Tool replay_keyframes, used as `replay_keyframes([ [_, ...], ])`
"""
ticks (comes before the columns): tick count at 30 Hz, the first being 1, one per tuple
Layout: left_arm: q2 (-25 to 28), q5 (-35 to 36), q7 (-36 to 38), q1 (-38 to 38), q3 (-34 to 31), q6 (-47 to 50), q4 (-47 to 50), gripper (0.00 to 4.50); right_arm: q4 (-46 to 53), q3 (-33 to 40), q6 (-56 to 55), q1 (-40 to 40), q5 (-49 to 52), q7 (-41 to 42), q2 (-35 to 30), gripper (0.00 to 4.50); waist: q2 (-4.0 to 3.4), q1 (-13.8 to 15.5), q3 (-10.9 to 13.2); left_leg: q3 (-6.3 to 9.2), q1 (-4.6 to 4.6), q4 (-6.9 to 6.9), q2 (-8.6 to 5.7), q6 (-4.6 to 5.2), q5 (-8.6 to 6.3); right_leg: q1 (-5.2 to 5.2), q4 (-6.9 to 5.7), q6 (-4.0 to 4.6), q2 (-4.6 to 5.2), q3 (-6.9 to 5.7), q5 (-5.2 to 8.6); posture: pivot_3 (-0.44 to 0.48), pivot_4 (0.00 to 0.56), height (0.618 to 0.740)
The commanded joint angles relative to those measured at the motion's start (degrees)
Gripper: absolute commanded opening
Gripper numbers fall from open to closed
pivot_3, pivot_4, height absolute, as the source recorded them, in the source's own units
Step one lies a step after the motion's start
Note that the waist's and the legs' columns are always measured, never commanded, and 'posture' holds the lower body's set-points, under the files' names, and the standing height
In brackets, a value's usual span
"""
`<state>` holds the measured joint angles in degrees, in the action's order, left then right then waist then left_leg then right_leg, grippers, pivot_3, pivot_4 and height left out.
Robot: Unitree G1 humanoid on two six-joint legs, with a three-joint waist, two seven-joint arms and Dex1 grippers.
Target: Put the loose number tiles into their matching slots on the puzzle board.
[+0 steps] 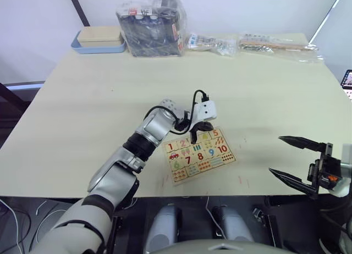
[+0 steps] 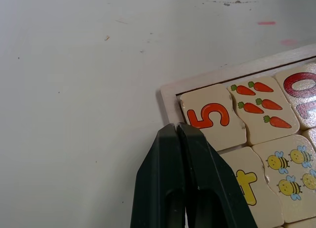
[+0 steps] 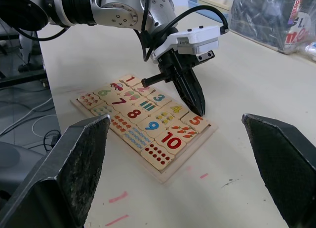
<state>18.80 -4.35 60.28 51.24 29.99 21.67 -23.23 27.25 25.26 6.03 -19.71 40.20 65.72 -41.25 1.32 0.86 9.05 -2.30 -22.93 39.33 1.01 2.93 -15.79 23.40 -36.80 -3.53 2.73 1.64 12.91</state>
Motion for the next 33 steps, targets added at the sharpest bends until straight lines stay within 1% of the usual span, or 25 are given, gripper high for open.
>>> replay_keyframes([
  [1,-0.3,-0.5,0.6,-0.1,-0.4,-0.9,2.2,0.08,2.0,1.2,-0.5,-0.2,0.6,-0.3,0.1,4.50,0.00,0.0,0.0,0.00,0.00,0.00,0.00,0.00,0.00,0.00,0.00,0.00,0.00,0.00,0.00,0.000,0.150,0.740],
  [13,-0.4,-1.4,1.0,-1.0,-0.7,0.2,4.0,0.08,1.9,1.2,-0.4,-0.1,0.6,-0.2,-0.1,4.50,0.00,0.0,0.0,0.01,0.00,0.00,0.02,0.00,0.00,0.00,0.00,0.00,0.00,0.00,0.00,0.000,0.150,0.740],
  [17,-0.4,-0.7,-0.9,-0.8,-3.0,0.6,3.9,0.08,1.8,1.0,-0.3,0.3,0.6,-0.3,-0.1,4.50,0.00,0.0,0.0,0.02,0.00,0.00,0.02,0.00,0.00,0.00,0.00,0.00,0.00,-0.01,0.00,0.000,0.150,0.740],
  [20,-0.5,2.6,-2.8,-0.6,-8.2,2.8,5.5,0.08,2.0,0.7,-0.3,0.5,0.4,-0.6,0.0,4.50,0.00,0.0,0.0,0.02,0.00,0.00,0.08,0.00,0.00,0.00,0.00,0.00,0.00,-0.01,0.00,0.000,0.150,0.740],
  [23,0.4,6.9,-3.8,-1.4,-14.2,6.8,9.2,0.08,1.8,0.1,-0.2,1.1,0.4,-0.9,0.2,4.50,0.00,-0.1,0.0,0.03,0.01,0.00,0.15,0.00,0.00,0.00,-0.01,0.00,0.00,-0.02,0.00,0.000,0.150,0.740],
  [25,1.5,9.8,-4.6,-2.5,-18.5,9.7,12.5,0.08,1.7,-0.7,0.2,2.1,0.9,-1.5,0.5,4.50,-0.01,-0.3,0.0,0.02,0.01,-0.01,0.17,0.00,0.00,0.00,-0.01,0.00,0.00,-0.02,0.00,0.000,0.150,0.740],
  [28,3.4,12.8,-6.3,-4.3,-23.2,13.0,17.1,0.08,1.0,-2.5,0.6,4.4,0.4,-2.4,0.9,4.50,-0.02,-0.2,0.0,0.03,0.04,-0.01,0.21,-0.01,0.00,0.00,-0.04,0.01,-0.02,-0.02,0.00,0.000,0.150,0.740],
  [30,2.8,16.5,-8.5,-5.8,-27.5,15.6,20.1,0.08,0.0,-3.6,0.9,6.2,0.4,-3.0,1.3,4.50,-0.02,-0.2,0.0,0.03,0.05,-0.01,0.21,-0.01,0.01,0.00,-0.06,0.01,-0.01,-0.04,0.00,0.000,0.150,0.740],
  [32,2.2,20.4,-12.5,-10.4,-34.7,14.7,26.1,0.08,-1.5,-6.3,1.5,10.6,-0.4,-4.8,2.3,4.50,-0.01,-0.1,0.0,0.03,0.06,0.03,0.20,-0.01,0.01,-0.03,-0.05,0.01,0.03,-0.05,-0.01,0.000,0.150,0.740],
  [33,2.3,21.8,-13.8,-12.3,-37.1,15.2,28.5,0.08,-2.2,-7.4,1.5,12.6,-0.8,-5.6,2.7,4.50,-0.01,-0.1,0.0,0.01,0.08,0.03,0.21,-0.01,0.01,-0.04,-0.04,0.01,0.05,-0.03,-0.01,0.000,0.150,0.740],
])
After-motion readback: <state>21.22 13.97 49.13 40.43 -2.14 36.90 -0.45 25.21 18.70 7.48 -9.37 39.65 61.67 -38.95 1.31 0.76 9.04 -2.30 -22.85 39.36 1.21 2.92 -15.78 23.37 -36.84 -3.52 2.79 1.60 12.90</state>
